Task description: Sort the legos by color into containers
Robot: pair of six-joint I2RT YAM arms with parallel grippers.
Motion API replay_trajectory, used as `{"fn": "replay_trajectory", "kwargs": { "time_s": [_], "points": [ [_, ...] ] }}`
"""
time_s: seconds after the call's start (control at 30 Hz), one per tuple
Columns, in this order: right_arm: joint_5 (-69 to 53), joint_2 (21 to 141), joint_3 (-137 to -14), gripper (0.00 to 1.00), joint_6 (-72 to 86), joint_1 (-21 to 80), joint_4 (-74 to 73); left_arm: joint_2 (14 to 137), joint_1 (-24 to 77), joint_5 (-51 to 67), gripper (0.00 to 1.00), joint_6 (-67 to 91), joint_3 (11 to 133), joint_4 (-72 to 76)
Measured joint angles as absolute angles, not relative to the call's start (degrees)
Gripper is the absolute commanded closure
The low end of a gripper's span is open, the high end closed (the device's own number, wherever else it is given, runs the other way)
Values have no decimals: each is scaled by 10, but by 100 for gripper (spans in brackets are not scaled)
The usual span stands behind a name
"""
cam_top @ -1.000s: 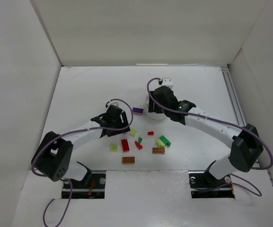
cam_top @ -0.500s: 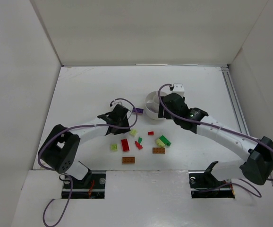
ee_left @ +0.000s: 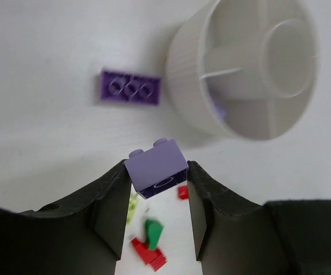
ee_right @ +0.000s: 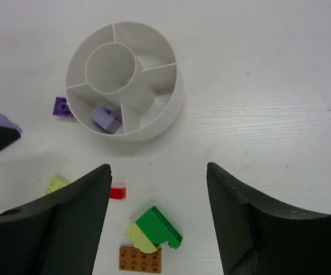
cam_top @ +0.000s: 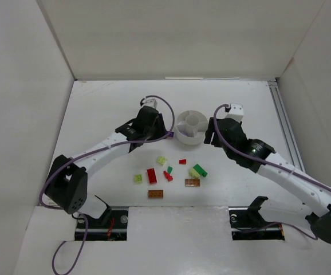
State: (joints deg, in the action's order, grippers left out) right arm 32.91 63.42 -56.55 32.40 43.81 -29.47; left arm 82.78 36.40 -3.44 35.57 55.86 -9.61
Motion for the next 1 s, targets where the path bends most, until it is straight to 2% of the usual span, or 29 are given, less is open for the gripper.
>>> {"fn": "replay_trajectory", "kwargs": {
  "time_s": [0.3,0.5,0.6,0.77,1.0],
  "points": [
    [346,514,-519,26,335,393,-334,954,391,-12,75,305,751,-55],
    [348,481,-511,26,337,363,-348,1025,424,-9,75,289,785,-63],
    [347,479,-511,26,337,356,-354,1028,432,-11,67,287,786,-72],
    [347,481,-509,26,337,352,-357,1029,431,-20,49,285,786,-73],
    [344,488,-509,25,333,352,-360,1039,432,-27,44,285,790,-76]
  ]
}}
